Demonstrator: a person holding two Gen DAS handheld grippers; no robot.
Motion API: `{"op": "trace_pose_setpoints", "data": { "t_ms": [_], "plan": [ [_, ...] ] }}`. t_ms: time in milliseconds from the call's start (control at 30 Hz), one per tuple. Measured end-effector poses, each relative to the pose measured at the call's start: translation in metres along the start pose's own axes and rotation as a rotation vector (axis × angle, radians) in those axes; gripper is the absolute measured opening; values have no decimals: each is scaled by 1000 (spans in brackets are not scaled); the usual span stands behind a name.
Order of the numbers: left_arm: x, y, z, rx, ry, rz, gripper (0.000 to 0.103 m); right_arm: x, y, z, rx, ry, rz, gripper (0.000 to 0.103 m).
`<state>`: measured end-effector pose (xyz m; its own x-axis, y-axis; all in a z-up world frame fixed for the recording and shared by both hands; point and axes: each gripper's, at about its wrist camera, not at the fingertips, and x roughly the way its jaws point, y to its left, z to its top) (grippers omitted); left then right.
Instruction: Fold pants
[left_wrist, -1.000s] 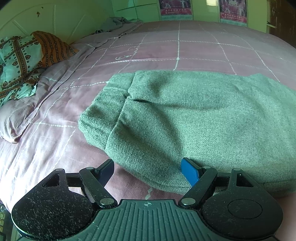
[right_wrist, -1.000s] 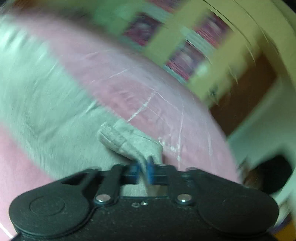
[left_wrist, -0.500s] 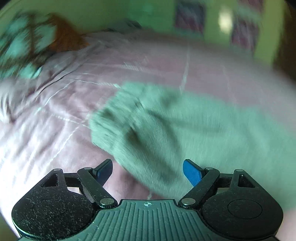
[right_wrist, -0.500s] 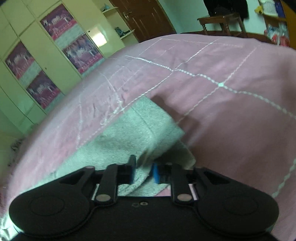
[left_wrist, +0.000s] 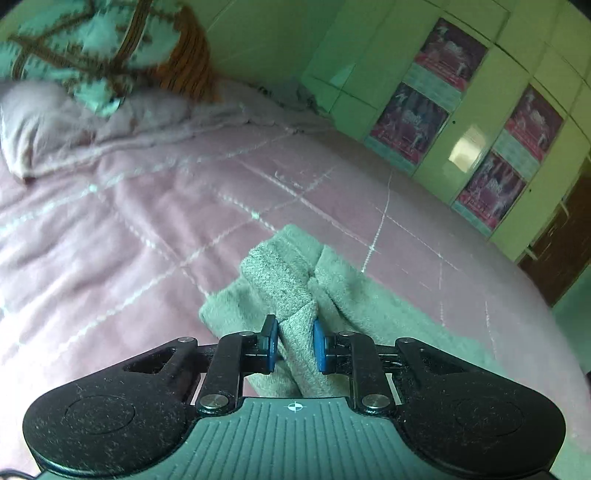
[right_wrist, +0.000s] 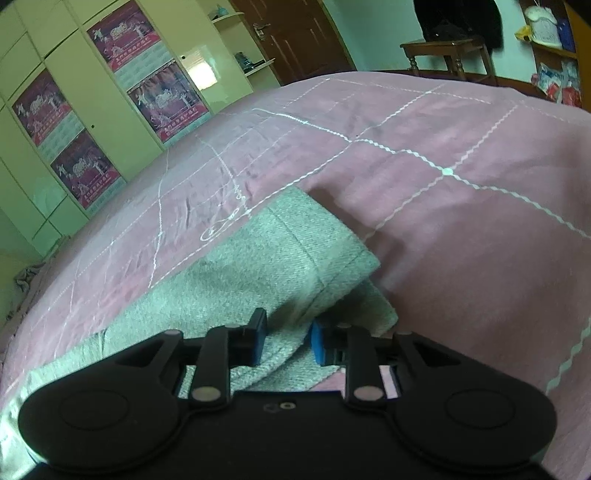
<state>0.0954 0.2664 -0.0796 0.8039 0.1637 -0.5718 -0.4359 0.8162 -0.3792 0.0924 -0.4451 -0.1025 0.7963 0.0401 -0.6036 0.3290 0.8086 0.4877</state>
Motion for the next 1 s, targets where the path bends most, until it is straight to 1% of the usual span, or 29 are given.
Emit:
{"op": "trace_pose_setpoints", "data": {
  "t_ms": [33, 67, 100, 167, 233, 267, 300, 333, 367, 433, 467, 500, 533, 567, 600, 633, 667, 700, 800, 900, 933, 1000],
  "plan": [
    [2, -2, -1, 23, 8, 5, 20, 0, 2, 0, -11, 0, -1, 31],
    [10, -3, -2, 31, 38, 6, 21, 1, 4, -1, -24, 0, -4, 34],
    [14, 1, 0, 18, 61, 11, 21, 1, 5, -1, -35, 0, -6, 36],
    [23, 8, 2, -26, 76, -13, 21, 3, 10, -2, -61, -4, -12, 41],
    [30, 11, 10, -38, 87, -19, 21, 4, 14, -4, -80, -9, -29, 41],
    [30, 11, 17, -39, 70, -26, 20, 4, 15, -3, -84, -11, -35, 33],
    [30, 12, 23, -41, 59, -37, 19, 5, 16, -1, -89, -12, -46, 17],
    [29, 10, 32, -37, 48, -51, 19, 6, 15, 2, -87, -9, -49, 4],
    [27, 8, 39, -23, 34, -63, 18, 4, 12, 7, -54, -9, -28, 4],
    [24, 3, 50, 23, 2, -69, 18, -10, 9, 15, 9, -48, 15, 4],
    [23, 5, 52, 30, -5, -71, 18, -18, 10, 16, 22, -70, 38, 4],
    [28, 7, 52, 39, 14, -64, 18, -25, 13, 15, 19, -84, 51, 4],
    [36, 9, 48, 63, 57, -37, 18, -27, 14, 13, 13, -78, 42, 4],
    [48, 11, 40, 94, 124, 0, 18, -21, 12, 7, 11, -41, 10, 4],
    [56, 13, 33, 112, 171, 17, 18, -10, 6, 2, 26, 15, -21, 4],
    [57, 16, 28, 120, 173, 15, 18, 1, -4, -5, 71, 65, -33, 2],
    [55, 19, 25, 113, 158, 6, 18, 0, -9, -5, 122, 51, -18, 3],
    [53, 19, 24, 103, 155, 3, 19, 0, -10, -3, 141, 47, -14, 3],
    [51, 15, 24, 117, 157, 15, 19, 3, -7, -3, 109, 45, -23, 3],
    [51, 16, 25, 104, 160, 20, 19, 4, 1, 5, 66, 42, -32, 5],
    [51, 16, 25, 100, 158, 19, 19, 2, 3, 8, 64, 28, -24, 5],
    [51, 16, 23, 100, 153, 20, 19, -15, 9, 14, 64, -50, 17, 5]
  ]
}}
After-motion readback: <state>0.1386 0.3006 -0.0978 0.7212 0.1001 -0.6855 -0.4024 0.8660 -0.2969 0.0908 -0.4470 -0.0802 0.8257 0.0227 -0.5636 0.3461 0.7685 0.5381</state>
